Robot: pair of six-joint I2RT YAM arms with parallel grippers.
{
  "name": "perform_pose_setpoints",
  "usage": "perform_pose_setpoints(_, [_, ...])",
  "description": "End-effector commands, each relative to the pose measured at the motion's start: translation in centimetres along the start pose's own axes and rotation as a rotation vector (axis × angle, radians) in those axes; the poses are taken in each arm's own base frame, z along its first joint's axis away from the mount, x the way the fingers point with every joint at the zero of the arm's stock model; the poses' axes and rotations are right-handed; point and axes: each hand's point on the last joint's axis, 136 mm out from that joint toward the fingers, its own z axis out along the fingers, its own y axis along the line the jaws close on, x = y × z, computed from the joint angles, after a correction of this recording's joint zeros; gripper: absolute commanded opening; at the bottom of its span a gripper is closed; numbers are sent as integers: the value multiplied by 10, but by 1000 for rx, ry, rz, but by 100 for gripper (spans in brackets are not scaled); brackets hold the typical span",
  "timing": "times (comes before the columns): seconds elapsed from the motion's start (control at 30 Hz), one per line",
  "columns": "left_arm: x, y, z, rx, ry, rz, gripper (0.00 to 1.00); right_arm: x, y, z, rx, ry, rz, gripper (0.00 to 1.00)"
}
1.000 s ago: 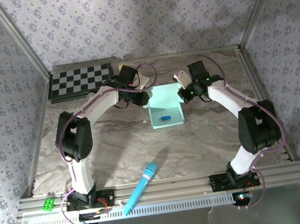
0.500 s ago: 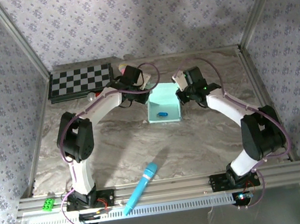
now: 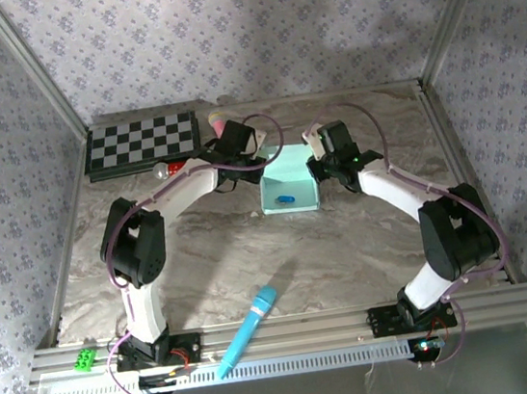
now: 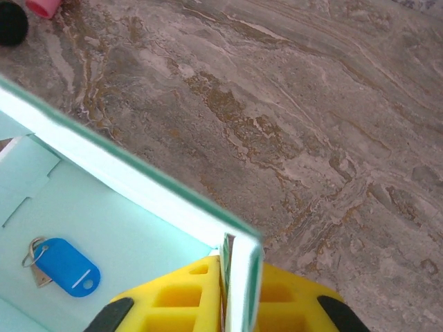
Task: Fold the paper box
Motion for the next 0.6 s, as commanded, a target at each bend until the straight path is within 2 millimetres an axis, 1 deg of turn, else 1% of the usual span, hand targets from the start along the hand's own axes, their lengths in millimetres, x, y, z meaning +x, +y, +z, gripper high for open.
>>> perform_pose_setpoints(0.0, [-26,-6,-22,0,-105,-27,5,10,-3,8,40,45,45,12])
perform_pose_setpoints(0.17, [-27,-4,-24,-14,-119,-42,2,10,-3,9,63,43,79,12])
perform_pose_setpoints(0.27, [-27,-2,-25,-26,-128,-50,2,10,-5,10,98,48,93,16])
perform_pose_setpoints(0.37, [-28,0,-27,-34,-137,-50,2,15,-10,11,144,68,101,17])
perform_pose_setpoints(0.43, [-28,0,-28,-33,-141,-47,2,18,-13,11,163,82,111,16])
perform_pose_setpoints(0.57, [-27,-1,-28,-34,-136,-42,2,19,-10,12,147,85,113,9])
